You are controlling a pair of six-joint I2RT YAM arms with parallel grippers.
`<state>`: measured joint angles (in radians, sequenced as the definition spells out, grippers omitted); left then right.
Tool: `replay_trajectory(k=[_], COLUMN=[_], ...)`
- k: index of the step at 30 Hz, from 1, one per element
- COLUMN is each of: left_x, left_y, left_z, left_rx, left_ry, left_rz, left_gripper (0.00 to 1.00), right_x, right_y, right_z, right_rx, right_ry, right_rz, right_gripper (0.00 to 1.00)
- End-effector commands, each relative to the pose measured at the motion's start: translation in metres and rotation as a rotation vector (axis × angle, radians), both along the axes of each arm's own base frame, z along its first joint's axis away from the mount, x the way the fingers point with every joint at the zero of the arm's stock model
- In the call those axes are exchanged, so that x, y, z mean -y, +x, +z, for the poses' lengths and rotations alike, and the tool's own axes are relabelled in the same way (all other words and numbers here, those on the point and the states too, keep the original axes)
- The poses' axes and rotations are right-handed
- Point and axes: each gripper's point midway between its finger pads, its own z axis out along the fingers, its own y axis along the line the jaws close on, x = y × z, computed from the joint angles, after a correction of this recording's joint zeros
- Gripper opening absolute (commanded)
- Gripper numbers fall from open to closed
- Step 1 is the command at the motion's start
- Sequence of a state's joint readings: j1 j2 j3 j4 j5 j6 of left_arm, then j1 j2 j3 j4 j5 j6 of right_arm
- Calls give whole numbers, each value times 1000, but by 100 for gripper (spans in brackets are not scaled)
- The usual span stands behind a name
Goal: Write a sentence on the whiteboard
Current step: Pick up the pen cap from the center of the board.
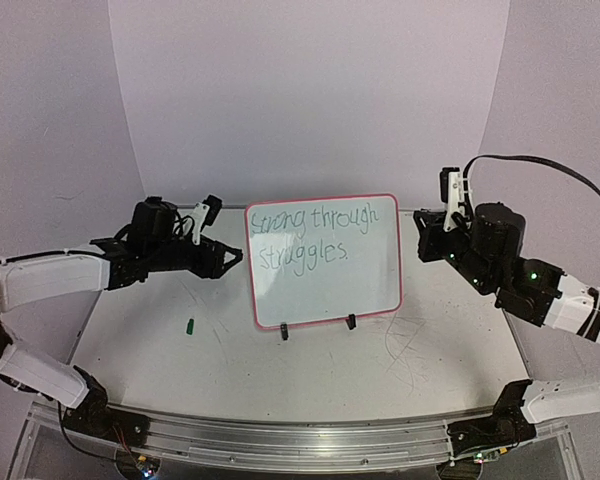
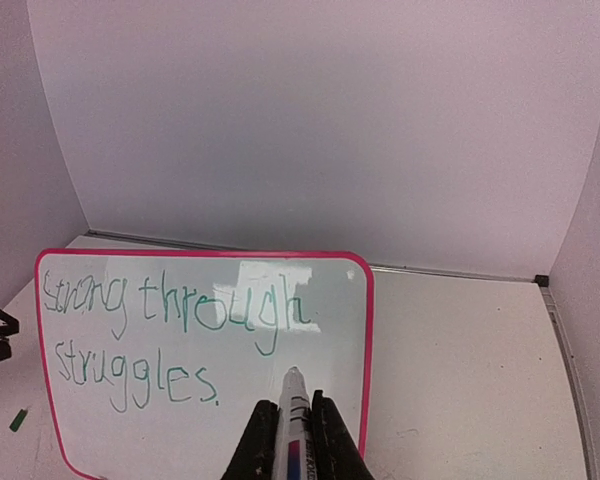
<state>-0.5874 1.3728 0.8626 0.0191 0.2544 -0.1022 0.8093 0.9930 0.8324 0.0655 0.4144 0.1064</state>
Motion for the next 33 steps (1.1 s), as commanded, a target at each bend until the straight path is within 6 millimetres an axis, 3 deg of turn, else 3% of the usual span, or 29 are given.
replay_trajectory(k=[1,4,10,16,20,23,27,31,33], left_x=[-26,-45,-102,-114,-117,-121,-116,-114,-115], left_y=[-25,-38,-60,-66,-64,-56,-49,-54,-56], left_z=[17,-3,-86,-137,-156,-165,-175,-185,-184], left_rx=[-70,-230,-541,-636,-655,-636,-649,-669,-665], left_ry=[-95,-137,100,285,364,423,452,463,462], left_rz=[133,264,616,661,661,673,653,622,621], left_gripper=[74,81,76,78,72,64,46,21,14], right_x=[-10,-21,-33,-36,-27,-20,-14,-13,-13], right_y=[4,10,9,8,4,2,5,4,5], right_z=[2,-13,-24,-26,-23,-21,-23,-23,-21], right_rx=[17,-28,-67,-98,-96,-93,-126,-139,-139], right_ry=[-7,-55,-70,-57,-17,1,-24,-27,-20], right_rz=[28,49,105,111,88,62,22,14,13], right_gripper=[0,0,0,0,3,5,0,0,0])
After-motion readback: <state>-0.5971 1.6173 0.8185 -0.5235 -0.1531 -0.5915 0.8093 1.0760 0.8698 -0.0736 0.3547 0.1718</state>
